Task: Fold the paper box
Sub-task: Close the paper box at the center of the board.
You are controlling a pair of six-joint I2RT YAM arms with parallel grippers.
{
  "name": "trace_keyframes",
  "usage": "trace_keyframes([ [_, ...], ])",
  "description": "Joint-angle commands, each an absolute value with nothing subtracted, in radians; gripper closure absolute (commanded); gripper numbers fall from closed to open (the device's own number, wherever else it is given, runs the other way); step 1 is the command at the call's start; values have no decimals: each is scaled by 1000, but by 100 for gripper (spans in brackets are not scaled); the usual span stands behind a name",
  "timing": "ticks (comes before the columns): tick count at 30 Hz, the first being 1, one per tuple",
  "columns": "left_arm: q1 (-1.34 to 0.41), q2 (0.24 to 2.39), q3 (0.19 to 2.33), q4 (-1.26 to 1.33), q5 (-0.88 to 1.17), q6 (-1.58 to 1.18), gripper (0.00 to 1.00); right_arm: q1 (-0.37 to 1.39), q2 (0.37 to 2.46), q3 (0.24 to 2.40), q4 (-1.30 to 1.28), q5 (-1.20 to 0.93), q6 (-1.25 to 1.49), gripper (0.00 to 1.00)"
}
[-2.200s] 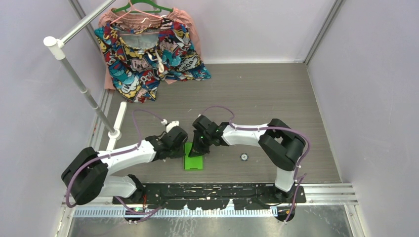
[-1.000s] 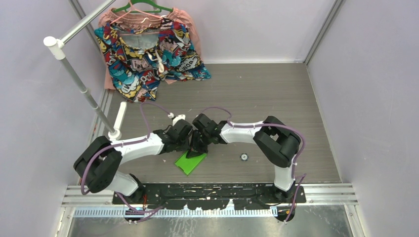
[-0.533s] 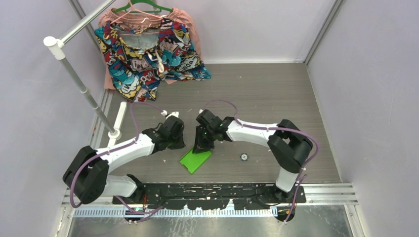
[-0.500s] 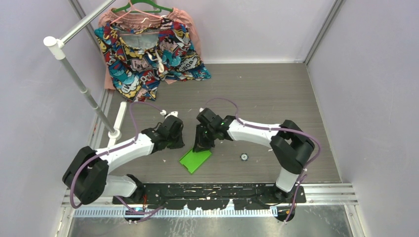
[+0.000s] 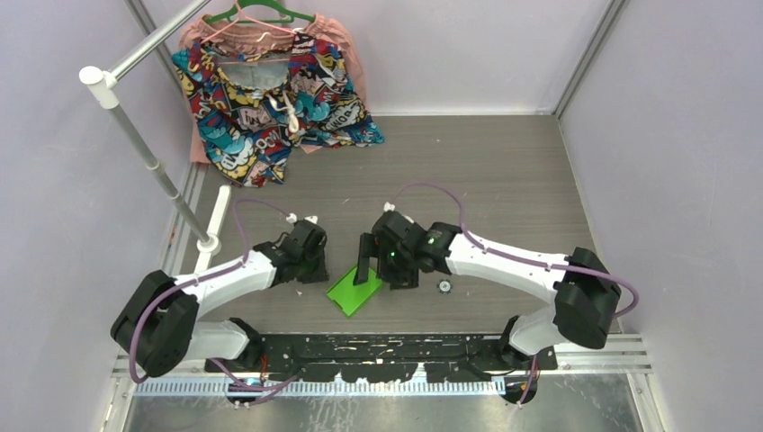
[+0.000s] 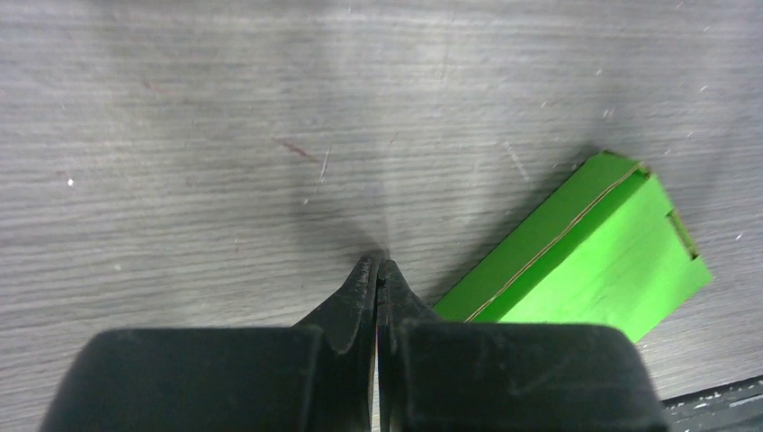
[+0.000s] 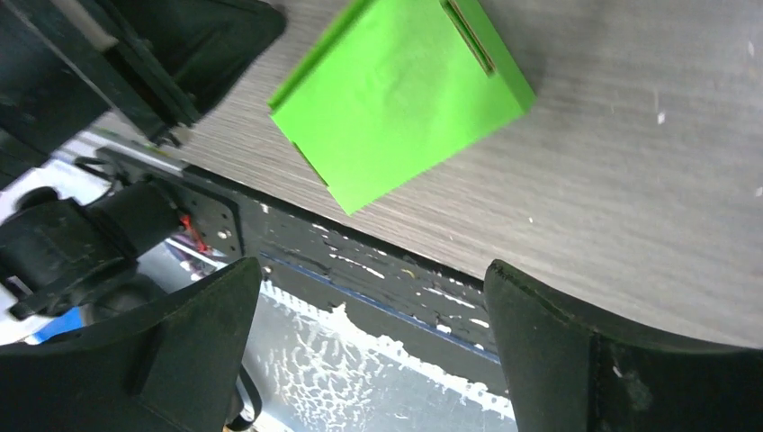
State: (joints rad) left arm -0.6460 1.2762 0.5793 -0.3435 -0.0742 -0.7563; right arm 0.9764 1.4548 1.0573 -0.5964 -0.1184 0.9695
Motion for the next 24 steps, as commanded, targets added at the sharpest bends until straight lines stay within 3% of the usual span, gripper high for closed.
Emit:
trace_keyframes([
  [1,-657,1223,543,-296,-39,-787,100,1065,1421,989,-584,62,1179,0],
  [9,-691,1051,443,-332,-35,-833,100,1191,1617,1043,-466,209,1351,0],
  [15,-722,949,413,-366,-52,-861,100,1177,1718,1144,-490,240,1333,0],
  [24,-773,977,387,-312,-58,-892,100,1118,1767,1193,-502,211,1302,0],
])
